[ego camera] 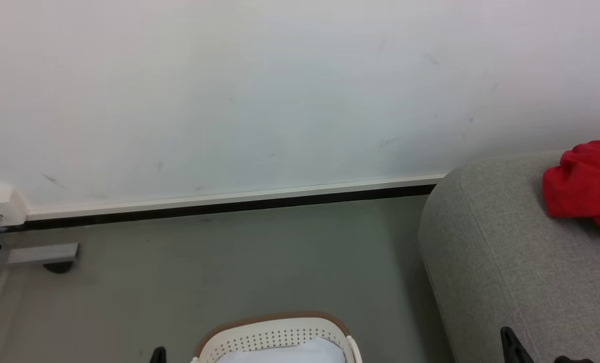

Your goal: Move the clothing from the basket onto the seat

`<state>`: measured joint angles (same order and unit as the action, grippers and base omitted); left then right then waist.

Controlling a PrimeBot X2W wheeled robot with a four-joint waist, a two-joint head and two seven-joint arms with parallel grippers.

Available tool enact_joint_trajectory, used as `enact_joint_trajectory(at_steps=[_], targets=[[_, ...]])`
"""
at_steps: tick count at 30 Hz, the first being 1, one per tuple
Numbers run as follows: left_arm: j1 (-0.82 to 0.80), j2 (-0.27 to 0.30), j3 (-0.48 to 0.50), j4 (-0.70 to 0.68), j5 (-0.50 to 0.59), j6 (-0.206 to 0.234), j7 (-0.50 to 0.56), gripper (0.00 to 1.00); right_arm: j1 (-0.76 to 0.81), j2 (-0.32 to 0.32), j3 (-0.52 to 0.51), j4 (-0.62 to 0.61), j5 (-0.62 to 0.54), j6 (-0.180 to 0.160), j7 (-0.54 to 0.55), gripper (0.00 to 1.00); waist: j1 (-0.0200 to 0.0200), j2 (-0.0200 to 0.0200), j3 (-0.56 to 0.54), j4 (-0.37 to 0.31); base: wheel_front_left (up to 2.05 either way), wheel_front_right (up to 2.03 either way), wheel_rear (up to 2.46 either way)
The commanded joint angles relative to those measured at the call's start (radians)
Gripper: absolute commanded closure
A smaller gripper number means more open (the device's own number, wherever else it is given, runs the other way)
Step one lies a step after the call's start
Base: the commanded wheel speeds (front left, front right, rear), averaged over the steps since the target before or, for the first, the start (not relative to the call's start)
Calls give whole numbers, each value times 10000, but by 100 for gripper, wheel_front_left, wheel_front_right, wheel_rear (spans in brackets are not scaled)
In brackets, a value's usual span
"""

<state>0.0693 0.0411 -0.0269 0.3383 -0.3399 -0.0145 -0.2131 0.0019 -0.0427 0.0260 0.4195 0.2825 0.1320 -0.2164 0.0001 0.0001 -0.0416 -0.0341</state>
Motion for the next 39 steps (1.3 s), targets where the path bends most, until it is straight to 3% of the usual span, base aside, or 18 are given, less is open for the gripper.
enact_joint_trajectory(at_steps=[1, 20, 39], targets=[[-257, 31, 90, -208, -445, -69, 67, 100, -262, -53, -77, -227, 479, -2, 73, 100, 0, -1, 5, 4, 0, 0, 0], [-642, 53, 407, -435, -3568, -352, 855, 100, -486, -68, -398, -654, 3730, -6, 871, 100, 0, -1, 78, 60, 0, 0, 0], [-966, 72, 678, -573, -5971, -572, 1497, 100, -675, -80, -665, -956, 6240, -9, 1516, 100, 0, -1, 147, 113, 0, 0, 0]])
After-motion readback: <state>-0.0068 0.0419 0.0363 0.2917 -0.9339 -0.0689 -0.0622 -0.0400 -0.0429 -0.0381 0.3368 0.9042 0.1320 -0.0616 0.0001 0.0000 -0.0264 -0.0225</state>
